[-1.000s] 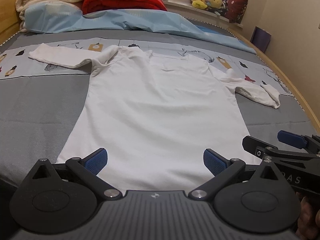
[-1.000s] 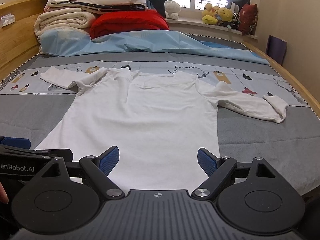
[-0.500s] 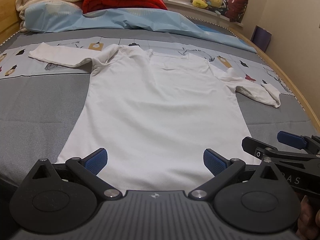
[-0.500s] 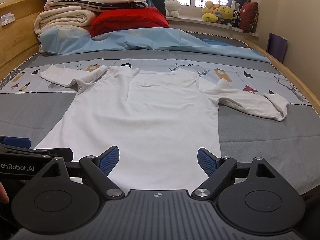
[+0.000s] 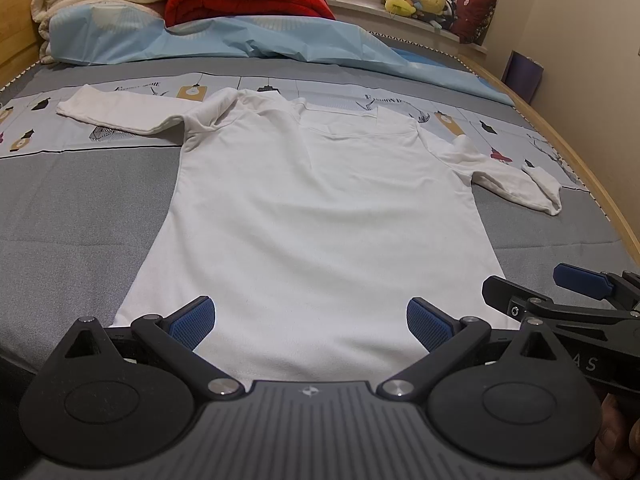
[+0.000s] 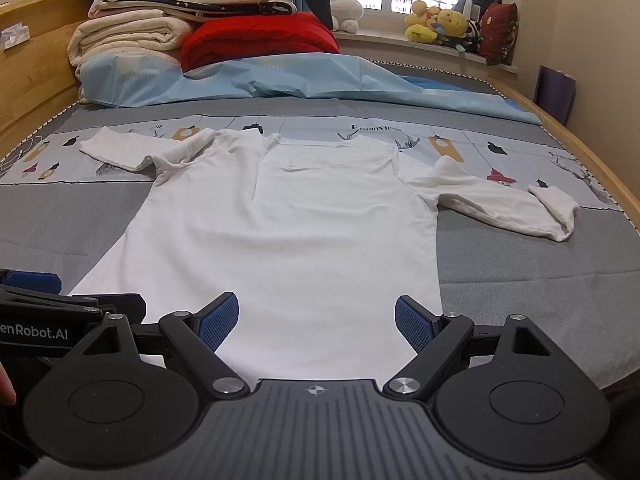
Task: Fold small clothes
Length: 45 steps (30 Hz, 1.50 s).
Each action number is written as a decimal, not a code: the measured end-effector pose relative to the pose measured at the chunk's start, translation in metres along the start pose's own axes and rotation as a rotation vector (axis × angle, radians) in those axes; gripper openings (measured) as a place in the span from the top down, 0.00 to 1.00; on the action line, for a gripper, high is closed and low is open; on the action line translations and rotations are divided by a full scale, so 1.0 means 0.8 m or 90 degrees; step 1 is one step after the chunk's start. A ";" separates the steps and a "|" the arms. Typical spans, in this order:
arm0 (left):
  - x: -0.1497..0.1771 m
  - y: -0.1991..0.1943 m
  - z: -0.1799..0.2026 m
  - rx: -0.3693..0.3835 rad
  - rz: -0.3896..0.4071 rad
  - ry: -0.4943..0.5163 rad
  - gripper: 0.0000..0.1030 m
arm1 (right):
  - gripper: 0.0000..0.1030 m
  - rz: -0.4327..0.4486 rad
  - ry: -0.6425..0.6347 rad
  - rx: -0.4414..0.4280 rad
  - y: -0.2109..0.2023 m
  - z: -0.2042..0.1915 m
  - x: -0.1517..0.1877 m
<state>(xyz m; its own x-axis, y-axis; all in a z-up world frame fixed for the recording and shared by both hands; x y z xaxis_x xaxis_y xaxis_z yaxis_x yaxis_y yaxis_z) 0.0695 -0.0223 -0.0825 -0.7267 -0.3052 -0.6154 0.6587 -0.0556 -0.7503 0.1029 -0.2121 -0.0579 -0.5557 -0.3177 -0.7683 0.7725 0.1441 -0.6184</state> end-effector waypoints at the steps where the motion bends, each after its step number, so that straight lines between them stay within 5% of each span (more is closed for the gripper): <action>1: 0.000 0.000 0.000 0.000 0.000 0.000 0.01 | 0.16 0.000 -0.001 0.000 0.000 0.000 0.000; 22: -0.001 0.000 0.000 0.001 0.004 0.000 0.01 | 0.16 -0.007 0.003 -0.003 0.002 0.000 0.006; 27: -0.019 -0.004 -0.022 -0.003 0.026 -0.027 0.01 | 0.35 -0.015 0.052 -0.026 0.002 0.015 0.001; 29: -0.035 -0.003 -0.038 0.000 0.025 -0.037 0.07 | 0.44 -0.019 0.066 -0.029 0.003 0.030 -0.003; 32: -0.061 0.003 -0.061 0.010 0.020 -0.018 0.33 | 0.55 -0.012 0.095 -0.039 0.004 0.067 -0.016; 35: -0.081 0.024 -0.097 0.005 -0.008 -0.021 0.49 | 0.56 0.013 0.082 -0.046 0.008 0.109 -0.036; 40: -0.080 0.072 -0.161 -0.055 -0.083 -0.087 0.51 | 0.56 -0.068 0.065 -0.065 0.058 0.161 -0.015; 45: -0.062 0.108 -0.190 -0.089 -0.163 -0.127 0.50 | 0.56 -0.221 0.185 -0.100 0.115 0.178 0.048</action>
<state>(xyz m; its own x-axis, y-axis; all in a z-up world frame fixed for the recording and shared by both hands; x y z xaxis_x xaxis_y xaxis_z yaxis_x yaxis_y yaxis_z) 0.1333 0.1325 -0.1536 -0.8035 -0.4783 -0.3545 0.4173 -0.0277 -0.9084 0.1967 -0.3447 -0.1208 -0.8525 -0.1002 -0.5130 0.4831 0.2236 -0.8465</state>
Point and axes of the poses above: each gripper's, at about its wrist camera, not at the fingertips, and y roughly the way its jaws point, z to its right, x to its underside, the point moved 7 cm from there along y, roughly the way its jaws point, and after that the axes turned 10 degrees about -y, right-handed, at the moved point
